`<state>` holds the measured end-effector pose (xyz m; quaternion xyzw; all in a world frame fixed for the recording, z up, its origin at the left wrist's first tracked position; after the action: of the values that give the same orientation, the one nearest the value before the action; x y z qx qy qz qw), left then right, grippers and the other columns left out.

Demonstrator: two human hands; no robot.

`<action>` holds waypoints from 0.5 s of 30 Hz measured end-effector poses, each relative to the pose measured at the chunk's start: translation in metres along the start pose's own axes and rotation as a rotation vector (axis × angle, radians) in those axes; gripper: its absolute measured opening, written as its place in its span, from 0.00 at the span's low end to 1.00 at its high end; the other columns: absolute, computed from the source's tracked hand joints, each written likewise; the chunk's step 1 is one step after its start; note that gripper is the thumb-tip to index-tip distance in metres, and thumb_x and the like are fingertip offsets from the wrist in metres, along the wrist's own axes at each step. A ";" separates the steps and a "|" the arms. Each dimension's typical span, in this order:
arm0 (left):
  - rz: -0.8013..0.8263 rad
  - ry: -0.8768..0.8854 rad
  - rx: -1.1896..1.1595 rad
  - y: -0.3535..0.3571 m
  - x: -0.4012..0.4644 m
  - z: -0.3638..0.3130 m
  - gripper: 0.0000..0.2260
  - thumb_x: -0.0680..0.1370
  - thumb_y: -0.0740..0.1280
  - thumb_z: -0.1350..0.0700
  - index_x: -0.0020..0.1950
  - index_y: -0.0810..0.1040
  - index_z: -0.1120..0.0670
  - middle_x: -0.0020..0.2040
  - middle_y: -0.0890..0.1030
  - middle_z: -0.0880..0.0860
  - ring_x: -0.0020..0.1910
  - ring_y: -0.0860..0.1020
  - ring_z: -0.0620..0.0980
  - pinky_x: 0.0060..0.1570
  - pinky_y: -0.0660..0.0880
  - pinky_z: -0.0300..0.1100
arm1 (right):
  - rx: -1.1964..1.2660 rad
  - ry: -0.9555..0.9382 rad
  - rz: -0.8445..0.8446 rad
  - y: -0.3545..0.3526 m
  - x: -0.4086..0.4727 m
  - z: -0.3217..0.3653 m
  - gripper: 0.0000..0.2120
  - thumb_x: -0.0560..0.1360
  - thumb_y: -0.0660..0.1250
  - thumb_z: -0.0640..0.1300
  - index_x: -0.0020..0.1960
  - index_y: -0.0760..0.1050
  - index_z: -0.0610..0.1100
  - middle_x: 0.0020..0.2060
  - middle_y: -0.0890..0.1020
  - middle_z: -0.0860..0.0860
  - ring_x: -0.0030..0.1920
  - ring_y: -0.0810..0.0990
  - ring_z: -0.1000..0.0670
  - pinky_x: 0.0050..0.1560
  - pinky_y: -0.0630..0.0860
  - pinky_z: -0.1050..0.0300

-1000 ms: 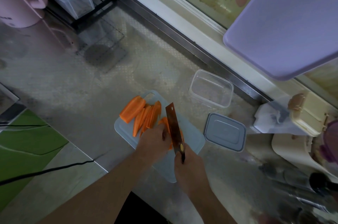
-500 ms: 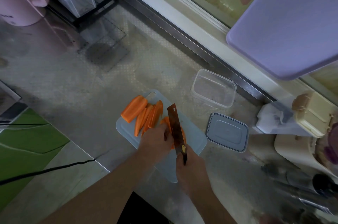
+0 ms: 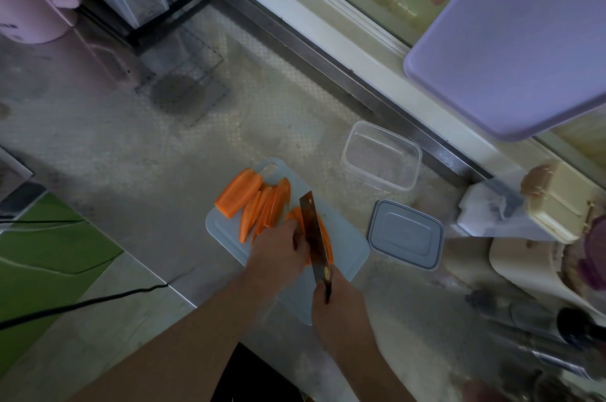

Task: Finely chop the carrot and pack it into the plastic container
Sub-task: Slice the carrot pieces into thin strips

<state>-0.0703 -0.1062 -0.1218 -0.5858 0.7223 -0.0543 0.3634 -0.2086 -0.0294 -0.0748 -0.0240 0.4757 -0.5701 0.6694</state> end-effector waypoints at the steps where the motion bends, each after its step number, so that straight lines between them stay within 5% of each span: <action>1: 0.002 0.003 -0.001 0.000 0.000 0.000 0.10 0.80 0.62 0.50 0.40 0.69 0.47 0.32 0.78 0.48 0.32 0.82 0.51 0.37 0.82 0.55 | -0.006 0.001 0.002 0.001 -0.001 -0.001 0.09 0.84 0.57 0.44 0.49 0.72 0.55 0.29 0.75 0.50 0.25 0.71 0.57 0.27 0.68 0.62; 15: 0.051 -0.017 0.046 0.000 0.003 -0.004 0.09 0.81 0.65 0.52 0.41 0.71 0.49 0.33 0.78 0.49 0.33 0.81 0.52 0.38 0.82 0.56 | -0.074 0.012 0.012 -0.002 -0.003 0.003 0.12 0.82 0.55 0.41 0.44 0.70 0.53 0.32 0.75 0.51 0.28 0.72 0.55 0.28 0.69 0.62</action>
<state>-0.0727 -0.1097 -0.1203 -0.5592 0.7326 -0.0567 0.3840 -0.2073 -0.0298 -0.0702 -0.0422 0.5008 -0.5481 0.6686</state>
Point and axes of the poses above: each hand's wrist, its own x-axis towards the middle knuckle, its own y-axis out of the palm, z = x × y, the point moved 9 cm from there along x, towards the middle knuckle
